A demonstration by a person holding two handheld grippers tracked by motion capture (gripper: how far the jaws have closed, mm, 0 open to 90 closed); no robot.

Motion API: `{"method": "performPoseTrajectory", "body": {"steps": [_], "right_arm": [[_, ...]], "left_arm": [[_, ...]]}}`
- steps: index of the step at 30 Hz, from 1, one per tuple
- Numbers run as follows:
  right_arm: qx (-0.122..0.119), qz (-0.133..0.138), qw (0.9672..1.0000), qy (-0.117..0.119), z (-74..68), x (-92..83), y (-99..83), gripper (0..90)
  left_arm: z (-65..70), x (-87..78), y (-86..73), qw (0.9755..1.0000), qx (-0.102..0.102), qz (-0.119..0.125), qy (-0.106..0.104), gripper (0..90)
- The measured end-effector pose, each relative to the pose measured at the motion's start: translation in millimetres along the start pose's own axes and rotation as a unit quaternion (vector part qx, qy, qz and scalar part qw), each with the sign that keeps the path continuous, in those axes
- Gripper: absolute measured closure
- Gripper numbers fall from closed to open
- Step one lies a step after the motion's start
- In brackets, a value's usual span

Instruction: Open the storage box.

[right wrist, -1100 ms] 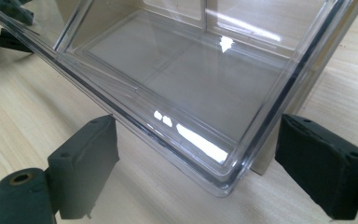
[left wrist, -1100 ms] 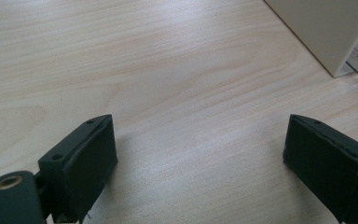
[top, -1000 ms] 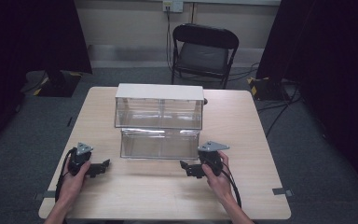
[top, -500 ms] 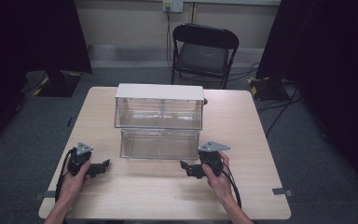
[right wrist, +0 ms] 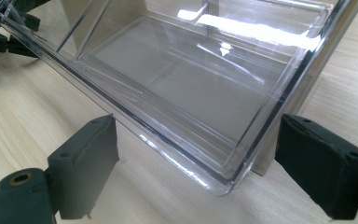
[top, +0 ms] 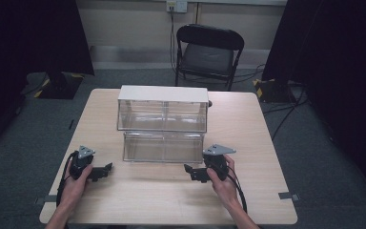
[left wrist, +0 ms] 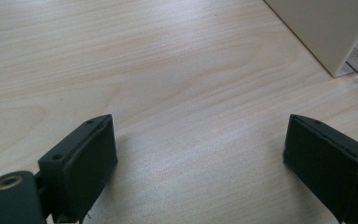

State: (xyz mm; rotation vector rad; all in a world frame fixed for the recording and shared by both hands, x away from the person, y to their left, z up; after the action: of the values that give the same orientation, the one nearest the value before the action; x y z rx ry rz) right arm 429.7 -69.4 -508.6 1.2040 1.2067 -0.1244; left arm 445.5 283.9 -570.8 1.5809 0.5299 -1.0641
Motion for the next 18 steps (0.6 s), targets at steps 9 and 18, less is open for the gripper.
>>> {"method": "performPoseTrajectory", "body": {"steps": [9, 18], "right_arm": [[-0.004, 0.003, 1.0000, -0.002, -0.9, -2.5, 1.1, 12.7], [-0.006, 0.004, 1.0000, -0.004, -1.5, -4.5, 2.1, 12.7]], "left_arm": [[0.0, 0.0, 0.0, 1.0000, -0.001, 0.000, 0.000, 9.0], [0.0, 0.0, 0.0, 1.0000, -0.001, 0.000, 0.000, 9.0]]}}
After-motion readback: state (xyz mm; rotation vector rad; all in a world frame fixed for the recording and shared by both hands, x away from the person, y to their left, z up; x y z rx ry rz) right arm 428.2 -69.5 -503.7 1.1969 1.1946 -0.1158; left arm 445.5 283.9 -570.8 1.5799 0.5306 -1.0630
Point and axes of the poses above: each handheld gripper's, and its own axes: x roughly forward along the jaws, y roughly out of its top, z roughly to its right, the point moved 10 cm from there along x, roughly forward along the jaws, and after that the axes turned 15 degrees about -z, right-handed, at the moved point
